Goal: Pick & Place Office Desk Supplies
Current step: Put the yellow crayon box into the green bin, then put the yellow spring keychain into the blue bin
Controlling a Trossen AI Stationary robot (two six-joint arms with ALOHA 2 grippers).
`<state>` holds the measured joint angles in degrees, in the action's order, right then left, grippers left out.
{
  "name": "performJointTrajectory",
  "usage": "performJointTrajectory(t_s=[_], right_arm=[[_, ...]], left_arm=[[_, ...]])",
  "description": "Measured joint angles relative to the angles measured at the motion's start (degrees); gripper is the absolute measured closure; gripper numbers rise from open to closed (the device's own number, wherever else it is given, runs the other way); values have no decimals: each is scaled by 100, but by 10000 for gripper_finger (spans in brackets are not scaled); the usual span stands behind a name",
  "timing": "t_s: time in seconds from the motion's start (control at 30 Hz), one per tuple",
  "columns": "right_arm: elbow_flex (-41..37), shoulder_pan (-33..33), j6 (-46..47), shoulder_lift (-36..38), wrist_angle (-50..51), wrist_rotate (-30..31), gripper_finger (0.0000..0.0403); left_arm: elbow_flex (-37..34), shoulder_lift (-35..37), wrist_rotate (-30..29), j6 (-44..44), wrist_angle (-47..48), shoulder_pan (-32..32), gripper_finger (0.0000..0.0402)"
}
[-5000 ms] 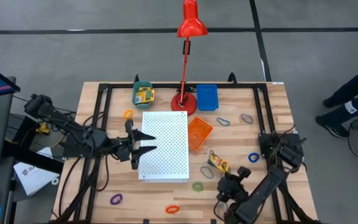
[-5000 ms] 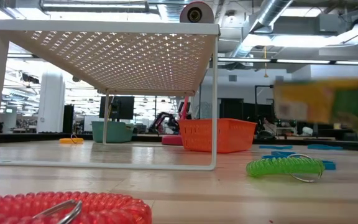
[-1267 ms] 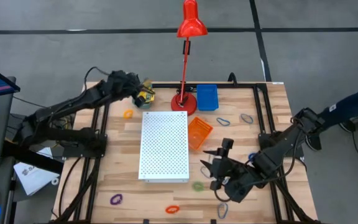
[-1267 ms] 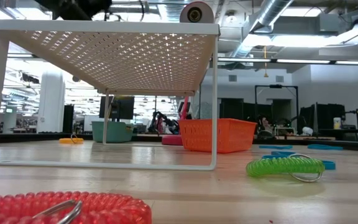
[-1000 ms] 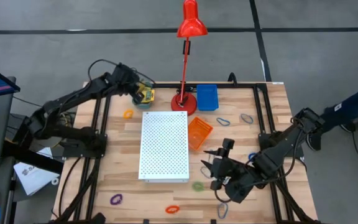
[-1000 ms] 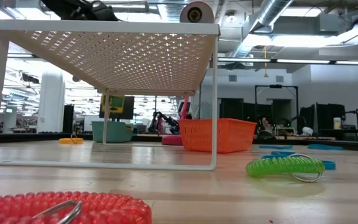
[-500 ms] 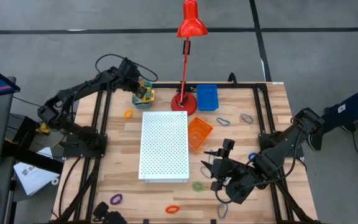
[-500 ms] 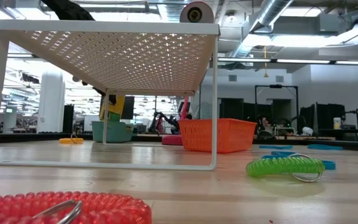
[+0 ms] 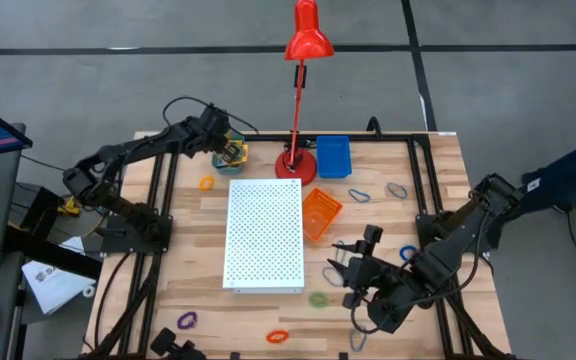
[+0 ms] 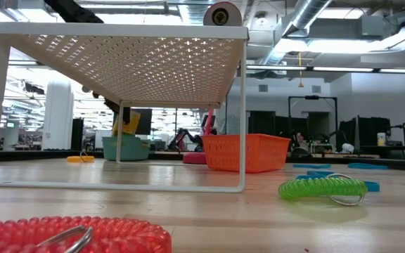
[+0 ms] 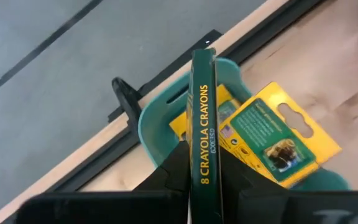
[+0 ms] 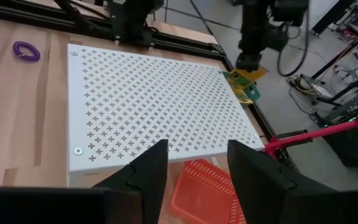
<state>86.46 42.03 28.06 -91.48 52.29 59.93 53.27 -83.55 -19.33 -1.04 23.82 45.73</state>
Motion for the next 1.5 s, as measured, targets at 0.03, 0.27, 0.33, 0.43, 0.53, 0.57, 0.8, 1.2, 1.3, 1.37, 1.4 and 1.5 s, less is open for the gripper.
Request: performJointTrajectory(t_s=[0.03,0.27,0.33,0.43,0.53,0.57,0.8,1.2,1.3,1.37,1.4,1.5], right_arm=[[0,-1,-13,0,0,1,241],[0,-50,-55,-2,-5,17,241],[0,-52,-60,-2,-11,17,241],[0,-54,-58,-2,-15,17,241],[0,-54,-58,-2,-17,17,241],[0,-54,-57,-2,-20,17,241],[0,-54,-33,-2,-24,18,241],[0,-54,13,-2,-4,152,241],[0,-41,52,-2,41,154,241],[0,-12,88,-2,65,167,241],[0,-4,91,-2,92,173,241],[0,-6,88,-2,177,271,241]], left_arm=[[-85,0,-26,-5,-78,-1,377],[-390,0,-10,-163,-504,-38,298],[-388,2,-8,-163,-614,-38,263],[-388,2,4,-168,-732,-38,219],[-388,100,66,-171,-769,-38,187],[-388,156,116,-172,-793,-38,178],[-388,1000,465,-210,-498,-38,153],[-386,2791,1951,-169,1367,-390,181],[-388,3097,2130,-174,2192,-716,187],[-489,3254,2126,-80,2412,-986,192],[-583,3307,2088,6,2420,-1121,194],[-868,3276,1670,369,2426,-1382,202]])
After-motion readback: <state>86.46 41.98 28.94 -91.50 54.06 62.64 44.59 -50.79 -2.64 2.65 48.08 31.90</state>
